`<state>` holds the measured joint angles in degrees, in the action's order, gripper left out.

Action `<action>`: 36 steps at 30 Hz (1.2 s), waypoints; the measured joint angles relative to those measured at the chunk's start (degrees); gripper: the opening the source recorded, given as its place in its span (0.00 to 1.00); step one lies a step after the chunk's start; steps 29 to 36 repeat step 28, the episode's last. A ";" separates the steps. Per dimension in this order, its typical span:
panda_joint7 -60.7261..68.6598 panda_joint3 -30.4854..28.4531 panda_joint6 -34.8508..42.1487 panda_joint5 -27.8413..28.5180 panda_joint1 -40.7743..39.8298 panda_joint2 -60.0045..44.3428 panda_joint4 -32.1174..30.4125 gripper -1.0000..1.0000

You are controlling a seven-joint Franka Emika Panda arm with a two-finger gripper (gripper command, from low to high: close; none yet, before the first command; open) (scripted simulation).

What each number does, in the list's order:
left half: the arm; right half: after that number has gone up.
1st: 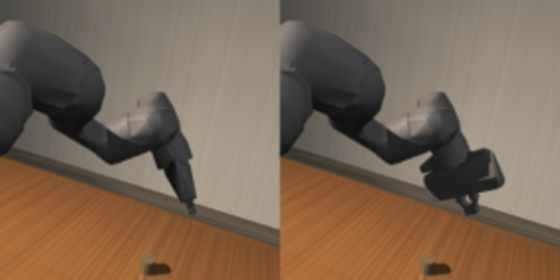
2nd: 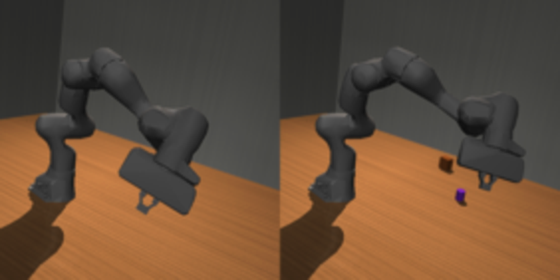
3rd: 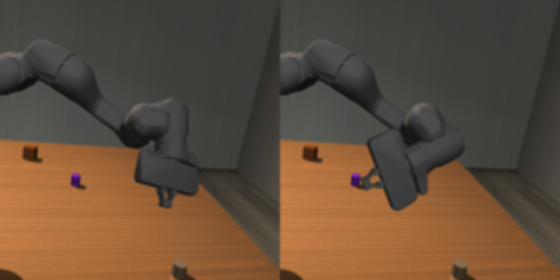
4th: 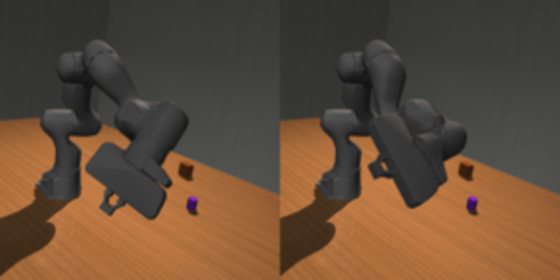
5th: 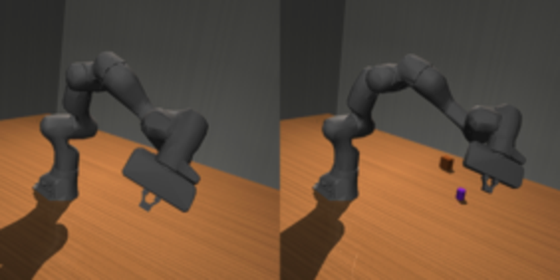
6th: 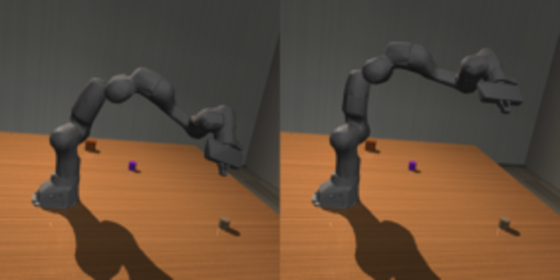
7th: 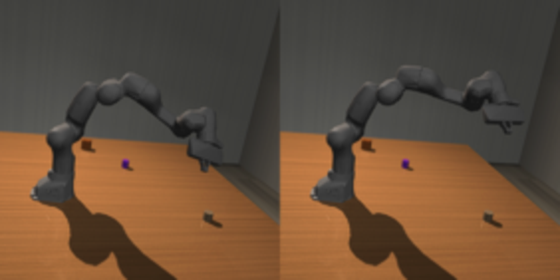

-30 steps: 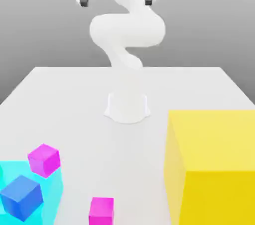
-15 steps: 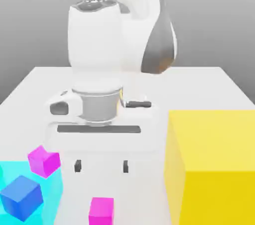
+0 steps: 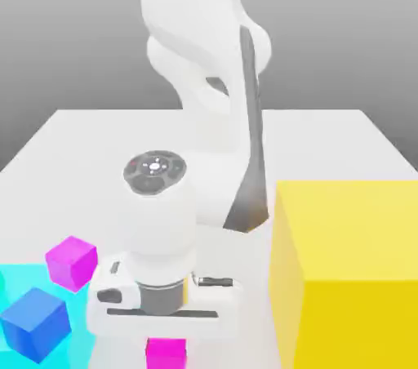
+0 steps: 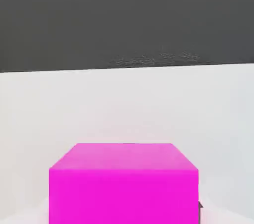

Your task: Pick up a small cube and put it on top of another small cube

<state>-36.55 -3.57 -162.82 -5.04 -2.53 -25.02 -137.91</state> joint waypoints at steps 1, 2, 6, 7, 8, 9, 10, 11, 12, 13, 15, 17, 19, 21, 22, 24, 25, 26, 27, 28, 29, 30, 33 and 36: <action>-0.21 -0.24 1.14 0.28 0.18 1.42 -0.28 0.00; -0.47 -0.52 2.54 0.64 0.38 3.17 -0.63 0.00; -0.33 -1.52 7.37 3.08 1.33 8.99 -1.09 0.00; 0.16 -1.96 8.59 4.05 1.31 9.47 -0.04 0.00; 0.67 -2.53 10.01 4.90 1.24 9.90 1.27 0.00; 0.95 -3.16 12.02 5.32 0.80 10.47 2.84 0.00; 1.16 -3.84 14.25 5.54 0.24 11.10 4.53 0.00; 1.32 -4.54 16.62 5.64 -0.38 11.77 6.28 0.00; 1.38 -5.25 19.04 5.55 -1.06 12.46 8.01 0.00; 1.27 -5.99 21.49 5.26 -1.78 13.18 9.64 0.00; 0.86 -7.55 26.43 4.45 -3.21 14.63 12.82 0.00; 0.13 -8.94 31.19 3.51 -4.89 16.03 15.73 0.00; -0.48 -9.60 31.28 1.98 -5.80 15.23 16.03 0.00; 0.05 -9.51 27.48 0.61 -6.21 12.30 14.93 0.00; 0.22 -9.47 26.25 0.26 -6.31 11.36 14.56 1.00; 0.17 -9.47 26.25 0.33 -6.31 11.36 14.56 1.00; 0.17 -9.47 26.25 0.33 -6.31 11.36 14.56 1.00; 0.17 -9.47 26.25 0.33 -6.31 11.36 14.56 1.00; 0.17 -9.47 26.25 0.33 -6.31 11.36 14.56 1.00; 0.19 -9.46 25.60 0.26 -6.35 10.90 14.37 1.00; 0.19 -9.46 25.60 0.26 -6.35 10.90 14.37 1.00; 0.19 -9.46 25.60 0.26 -6.35 10.90 14.37 1.00; 0.19 -9.46 25.60 0.26 -6.35 10.90 14.37 1.00; 0.19 -9.46 25.60 0.26 -6.35 10.90 14.37 1.00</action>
